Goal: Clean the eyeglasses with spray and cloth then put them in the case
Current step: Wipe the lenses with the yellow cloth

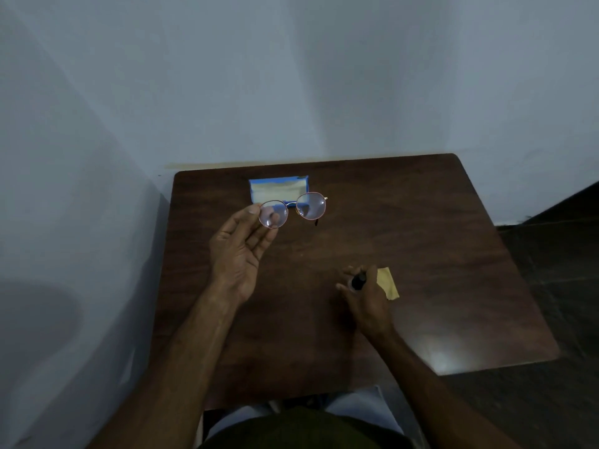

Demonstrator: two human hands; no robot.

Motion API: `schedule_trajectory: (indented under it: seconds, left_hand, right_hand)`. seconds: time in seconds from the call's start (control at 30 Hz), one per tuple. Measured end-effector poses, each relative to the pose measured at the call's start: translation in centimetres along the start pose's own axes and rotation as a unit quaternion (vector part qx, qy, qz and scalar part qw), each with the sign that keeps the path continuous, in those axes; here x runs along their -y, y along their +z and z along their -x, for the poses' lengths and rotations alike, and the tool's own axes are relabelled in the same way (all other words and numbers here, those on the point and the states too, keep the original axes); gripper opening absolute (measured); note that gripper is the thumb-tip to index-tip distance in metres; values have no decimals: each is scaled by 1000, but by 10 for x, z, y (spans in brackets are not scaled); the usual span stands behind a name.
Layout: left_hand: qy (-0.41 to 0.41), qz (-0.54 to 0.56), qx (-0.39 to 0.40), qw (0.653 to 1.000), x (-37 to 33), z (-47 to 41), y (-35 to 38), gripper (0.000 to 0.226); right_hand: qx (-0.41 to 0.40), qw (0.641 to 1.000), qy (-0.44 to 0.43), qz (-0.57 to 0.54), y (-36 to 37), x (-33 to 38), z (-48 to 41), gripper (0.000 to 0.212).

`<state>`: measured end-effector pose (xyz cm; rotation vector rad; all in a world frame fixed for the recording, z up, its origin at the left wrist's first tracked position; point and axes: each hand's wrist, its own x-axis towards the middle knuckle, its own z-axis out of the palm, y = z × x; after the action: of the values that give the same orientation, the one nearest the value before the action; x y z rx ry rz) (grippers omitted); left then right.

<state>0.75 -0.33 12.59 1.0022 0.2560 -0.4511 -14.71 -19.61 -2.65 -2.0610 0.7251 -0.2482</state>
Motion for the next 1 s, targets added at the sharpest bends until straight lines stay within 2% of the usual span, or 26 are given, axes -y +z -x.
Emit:
schedule_trajectory:
  seconds: [0.2,0.27,0.4,0.43,0.57,0.67,0.77,0.9,1.0]
  left_hand:
    - [-17,-5,9,1000,12,-2,10,11]
    - [-21,-8,13,1000,16,-2,13,11]
    - [-24,-10,20,999,23,-4,18,12]
    - [-25,-10,21,999,24,-5,18,12]
    - [-28,-1,23,999,28,-5,21,12]
    - [-35,3,20,999,31,-3,24,12]
    - [-41,3,22,999,35,0,28,12]
    - [-47,3,31,998,38,4,31,12]
    - [-47,3,32,998,38,6,32,12]
  right_hand:
    - [3,1000,-2,-4,1,-8,0,46]
    - [5,1000,-10,2,0,-10,1,51]
    - [59,998,-30,19,-7,-21,7,99]
    - [74,996,-38,28,-10,-25,8,105]
    - [60,993,-65,83,-28,-43,14,88]
    - [-23,994,52,96,-43,-41,9,64]
    - [-77,979,112,152,-49,-41,-10,38]
    - [-57,963,160,207,-46,-43,-33,32]
    - [-38,953,177,245,-41,-44,-40,35]
